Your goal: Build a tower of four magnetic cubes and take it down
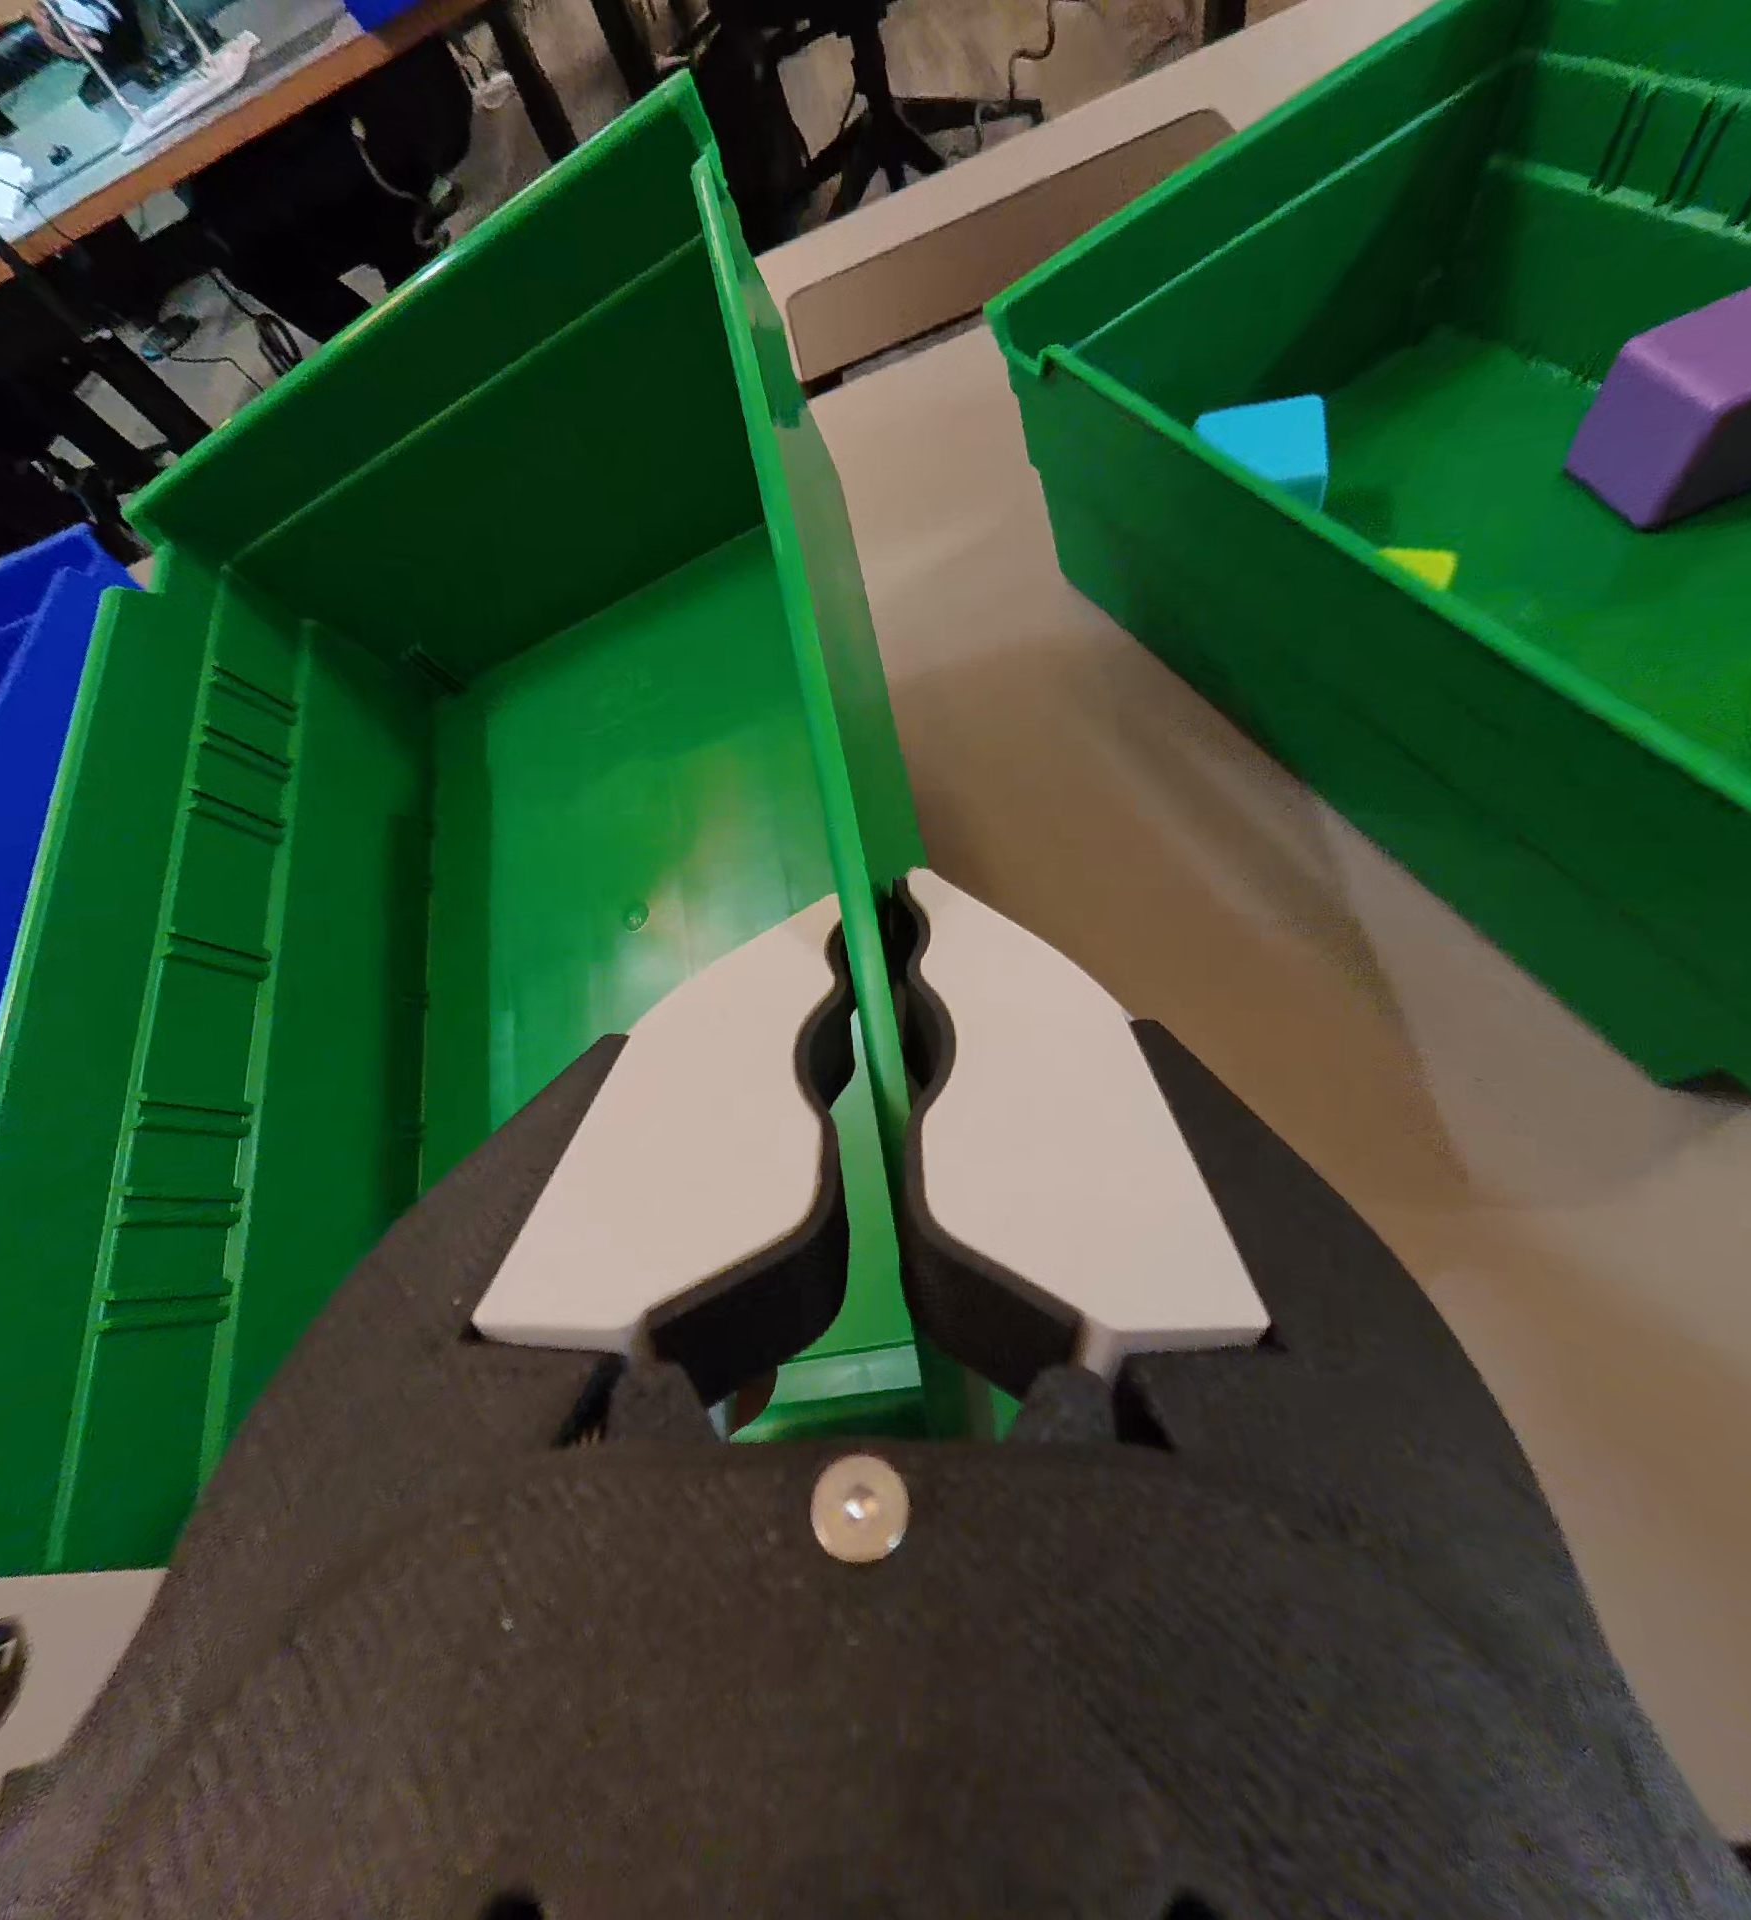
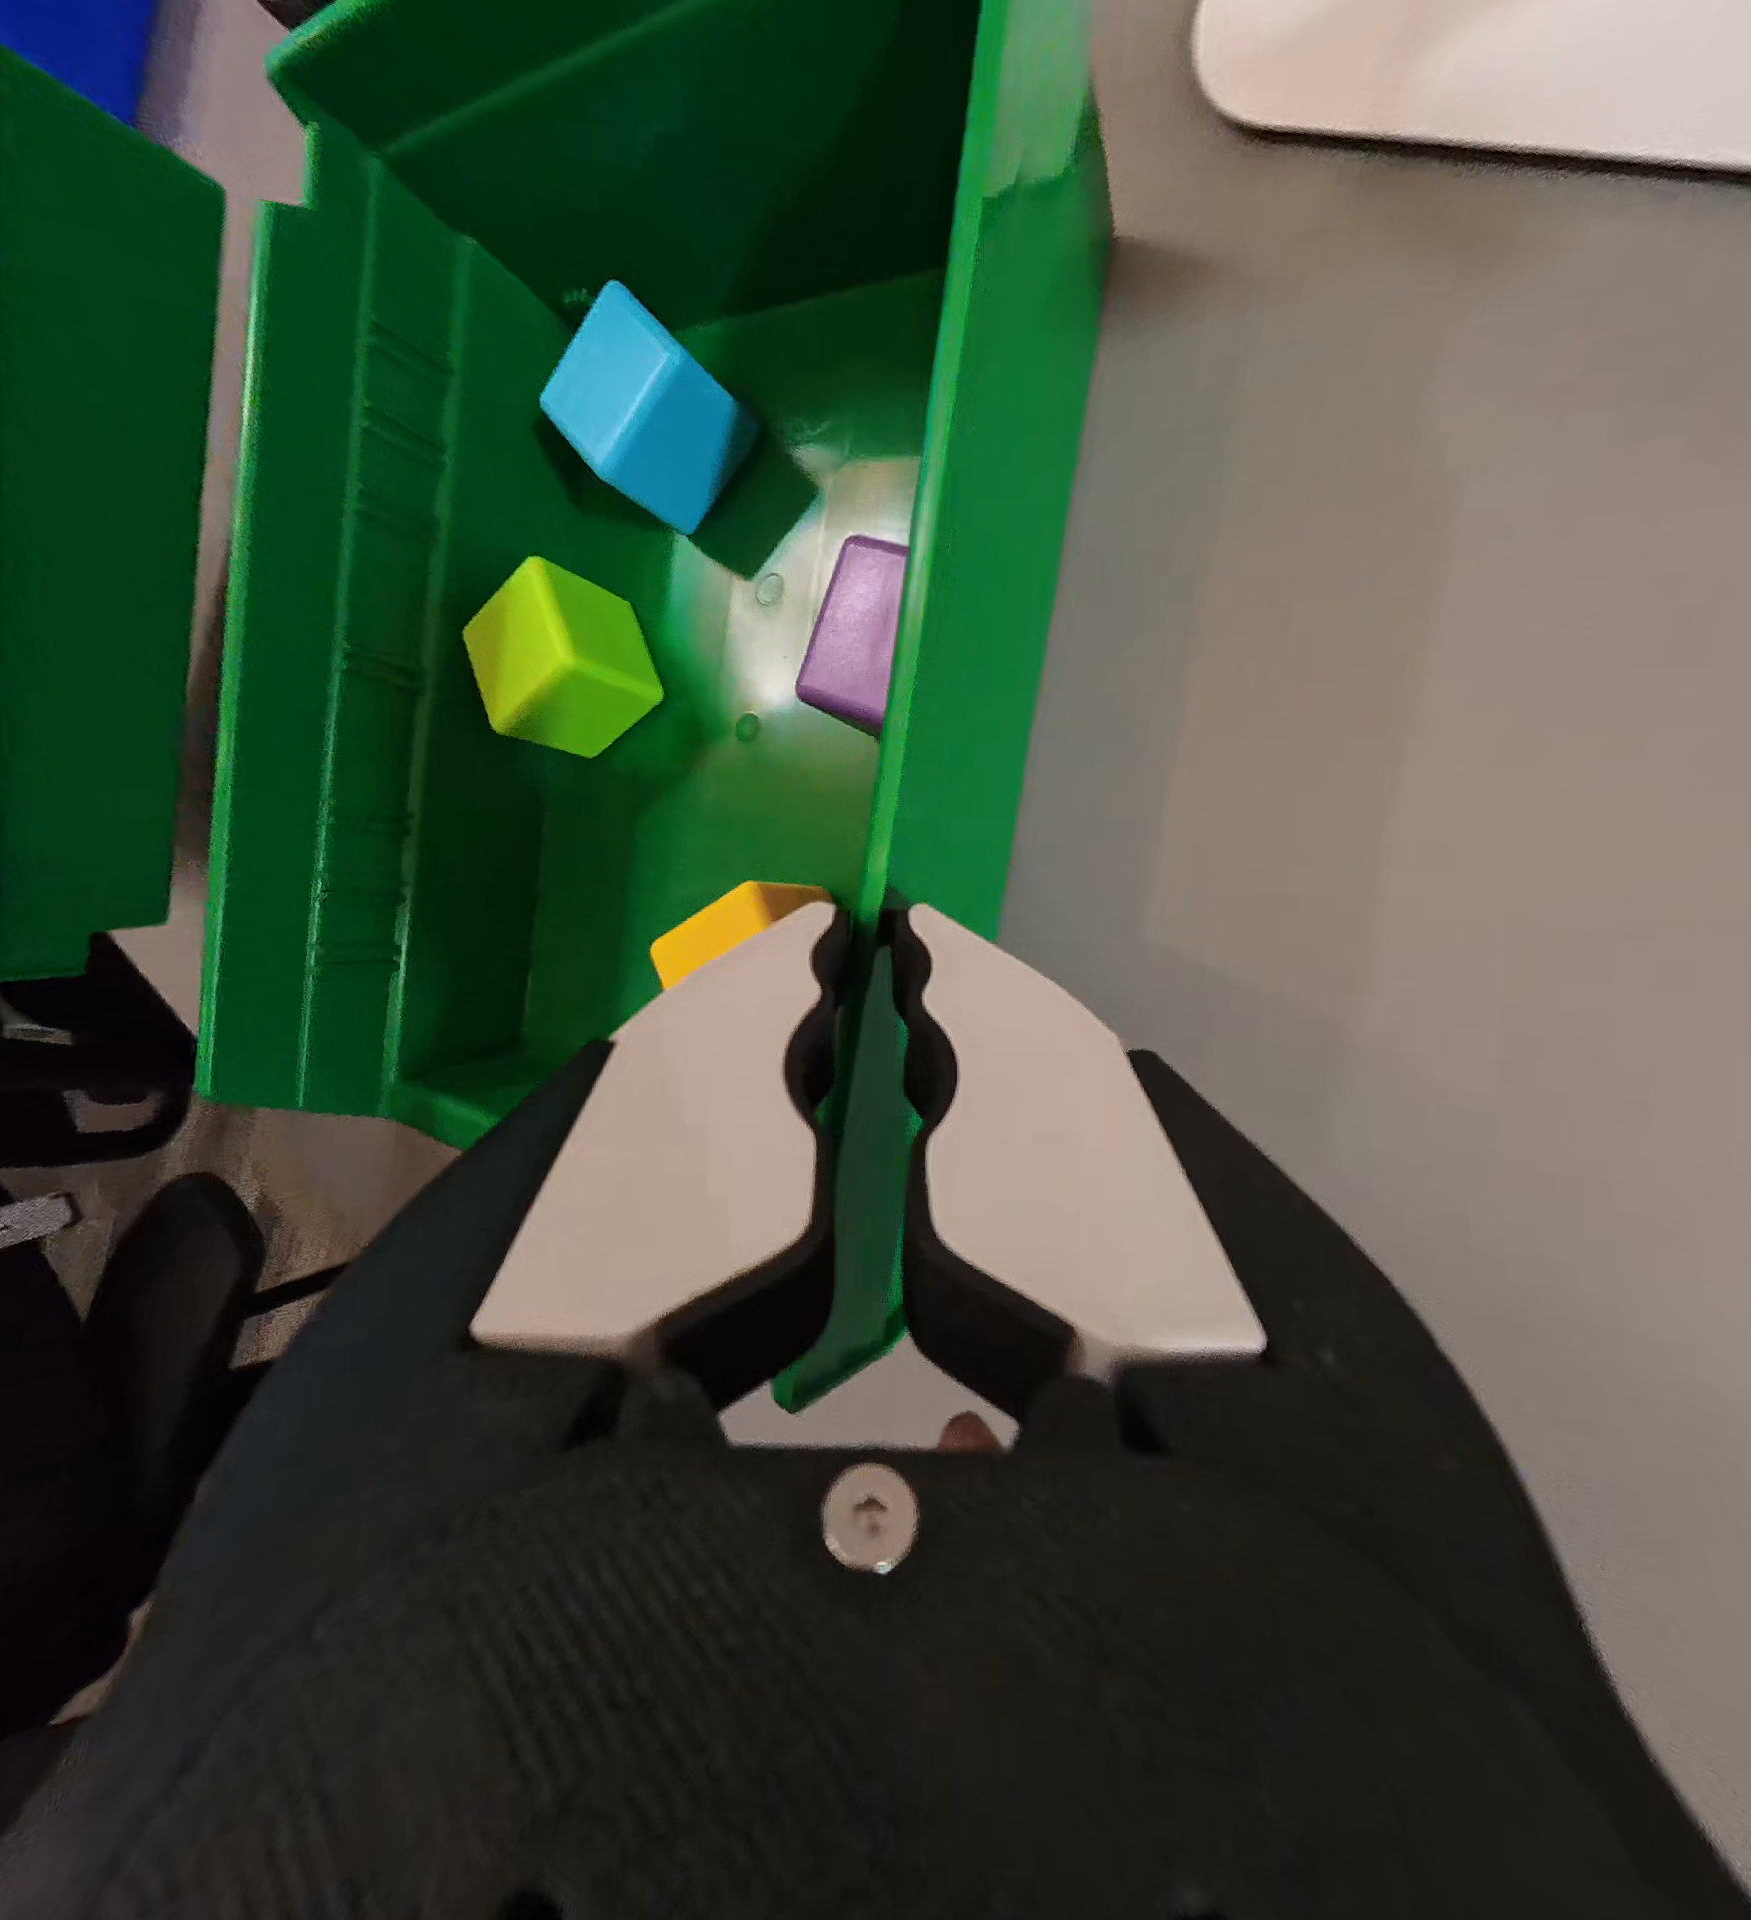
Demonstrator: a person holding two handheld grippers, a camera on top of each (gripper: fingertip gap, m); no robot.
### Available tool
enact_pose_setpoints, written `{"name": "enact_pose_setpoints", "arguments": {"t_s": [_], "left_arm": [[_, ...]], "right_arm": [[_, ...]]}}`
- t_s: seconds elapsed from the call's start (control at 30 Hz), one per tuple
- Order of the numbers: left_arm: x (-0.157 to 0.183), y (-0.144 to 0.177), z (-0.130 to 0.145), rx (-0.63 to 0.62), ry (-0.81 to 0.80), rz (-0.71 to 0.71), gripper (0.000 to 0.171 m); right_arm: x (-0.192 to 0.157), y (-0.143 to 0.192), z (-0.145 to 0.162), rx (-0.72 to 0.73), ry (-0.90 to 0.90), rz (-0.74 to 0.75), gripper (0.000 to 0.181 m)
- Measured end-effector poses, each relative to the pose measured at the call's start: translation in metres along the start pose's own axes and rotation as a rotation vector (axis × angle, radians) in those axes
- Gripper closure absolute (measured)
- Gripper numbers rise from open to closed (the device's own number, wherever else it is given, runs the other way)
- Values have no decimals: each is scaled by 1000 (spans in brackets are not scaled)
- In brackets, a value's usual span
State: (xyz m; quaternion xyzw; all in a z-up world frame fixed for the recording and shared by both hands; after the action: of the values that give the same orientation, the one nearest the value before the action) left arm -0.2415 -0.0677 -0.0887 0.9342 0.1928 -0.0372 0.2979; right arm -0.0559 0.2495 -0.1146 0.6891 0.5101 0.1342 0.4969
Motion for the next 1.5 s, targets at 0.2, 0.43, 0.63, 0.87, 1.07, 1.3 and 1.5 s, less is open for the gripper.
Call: {"name": "enact_pose_setpoints", "arguments": {"t_s": [0.2, 0.43, 0.63, 0.87, 1.07, 1.3, 1.5], "left_arm": [[-21, 55, -20, 64, 1, -83, 165], [-40, 101, -30, 127, -16, -194, 165], [-50, 130, -33, 184, 24, -217, 165], [-51, 135, -33, 192, 18, -220, 165], [-29, 145, -49, 252, 13, -130, 165], [54, 148, -91, 343, -118, 71, 166], [170, 113, -120, 360, -228, 383, 165]], "right_arm": [[-53, -23, 0, 18, -4, -78, 171], [-123, -60, -15, 5, 15, -158, 169], [-191, -87, -14, -37, 42, -283, 167], [-211, -92, -17, -73, 65, -334, 171], [-198, -26, -6, 20, 84, -514, 152], [-114, 56, 50, 232, 64, -485, 149], [12, 114, 111, 469, -41, -236, 148]]}}
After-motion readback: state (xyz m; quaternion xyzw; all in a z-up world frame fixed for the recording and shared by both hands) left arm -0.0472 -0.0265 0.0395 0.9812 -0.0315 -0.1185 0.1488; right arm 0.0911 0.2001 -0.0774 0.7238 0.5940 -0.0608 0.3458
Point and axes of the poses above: each gripper's, where its closed fingertips meet, y back along the fingers, z out of its underside, x = y × z across the jaws, the point moved 5 cm from there along y, back along the fingers, and after that the axes turned 11 degrees about z, right-handed, at the moved point
